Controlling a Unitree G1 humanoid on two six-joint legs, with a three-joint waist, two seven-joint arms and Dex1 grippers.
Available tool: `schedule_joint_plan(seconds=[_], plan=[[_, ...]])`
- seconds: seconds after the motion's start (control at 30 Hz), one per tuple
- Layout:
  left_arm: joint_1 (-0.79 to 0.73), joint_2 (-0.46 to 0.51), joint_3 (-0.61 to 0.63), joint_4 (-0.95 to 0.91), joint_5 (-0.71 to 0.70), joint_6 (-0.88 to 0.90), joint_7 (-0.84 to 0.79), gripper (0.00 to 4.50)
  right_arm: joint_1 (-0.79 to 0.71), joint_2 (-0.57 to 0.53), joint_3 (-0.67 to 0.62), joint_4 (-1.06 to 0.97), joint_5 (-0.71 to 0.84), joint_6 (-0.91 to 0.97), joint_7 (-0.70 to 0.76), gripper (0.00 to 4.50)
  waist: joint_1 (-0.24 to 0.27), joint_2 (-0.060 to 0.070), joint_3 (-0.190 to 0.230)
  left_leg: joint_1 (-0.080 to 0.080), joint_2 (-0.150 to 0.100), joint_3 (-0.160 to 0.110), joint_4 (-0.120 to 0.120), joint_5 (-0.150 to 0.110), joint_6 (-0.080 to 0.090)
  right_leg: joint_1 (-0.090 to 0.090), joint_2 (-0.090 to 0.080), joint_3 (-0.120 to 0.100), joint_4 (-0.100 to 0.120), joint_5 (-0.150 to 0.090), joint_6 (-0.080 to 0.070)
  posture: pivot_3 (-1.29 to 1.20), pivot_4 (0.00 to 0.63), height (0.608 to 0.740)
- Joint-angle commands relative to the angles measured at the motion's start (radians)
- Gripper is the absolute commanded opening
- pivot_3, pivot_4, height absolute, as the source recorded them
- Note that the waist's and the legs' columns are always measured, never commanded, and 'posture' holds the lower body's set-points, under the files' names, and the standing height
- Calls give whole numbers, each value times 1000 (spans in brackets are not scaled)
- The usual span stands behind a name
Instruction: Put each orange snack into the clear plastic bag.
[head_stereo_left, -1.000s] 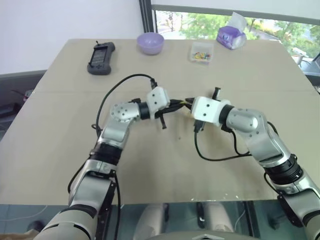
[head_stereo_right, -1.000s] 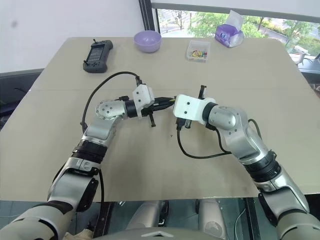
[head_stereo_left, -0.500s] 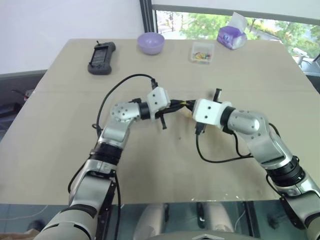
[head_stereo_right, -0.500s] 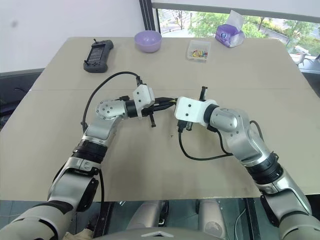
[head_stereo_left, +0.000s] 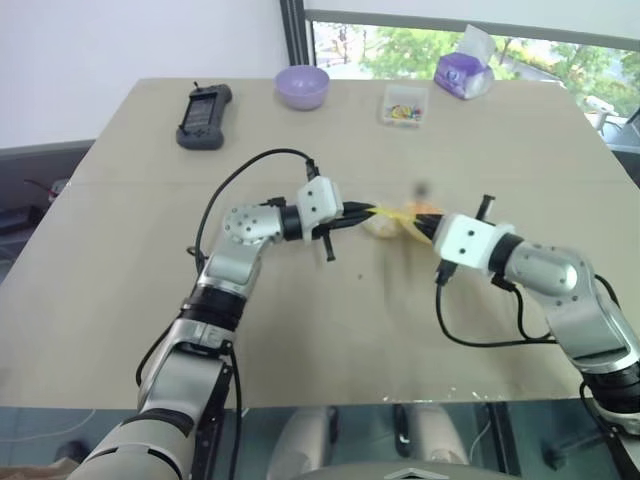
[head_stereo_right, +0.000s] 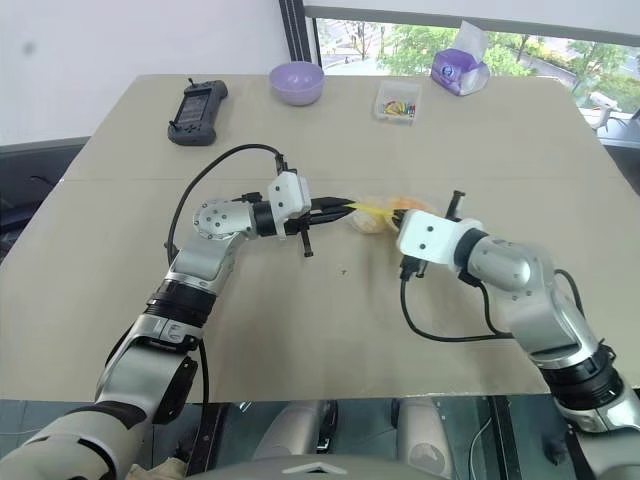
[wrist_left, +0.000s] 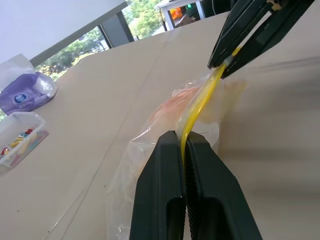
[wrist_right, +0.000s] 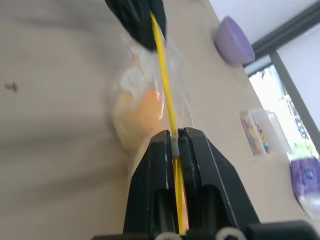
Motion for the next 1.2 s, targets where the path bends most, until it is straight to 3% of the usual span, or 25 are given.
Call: schedule_joint_plan(seconds=[0.03,0.43,1.1,1.17,1.2], plan=[[-1,60,83,-6,-22,-10,22,0,57,-61,-132,39,-20,36,-27,35,0,0,0,0,0,0,0,0,0,0,0,0,0,0,0,0,150,740],[12,75,78,-23,-33,-4,35,0,167,-136,-236,79,14,3,-58,35,0,0,0,0,0,0,0,0,0,0,0,0,0,0,0,0,150,740],[19,61,87,-47,-26,4,60,0,126,-66,-255,87,85,41,-28,35,1,0,0,1,0,1,0,0,0,1,0,1,0,0,0,0,150,740],[21,60,87,-49,-27,5,63,0,130,-62,-264,74,104,56,-23,730,1,0,0,1,0,1,0,0,0,1,0,1,0,0,0,0,150,740],[21,60,87,-49,-26,5,65,0,132,-60,-266,71,103,59,-30,849,1,0,0,1,0,1,0,0,0,1,0,1,0,0,0,0,150,740]])
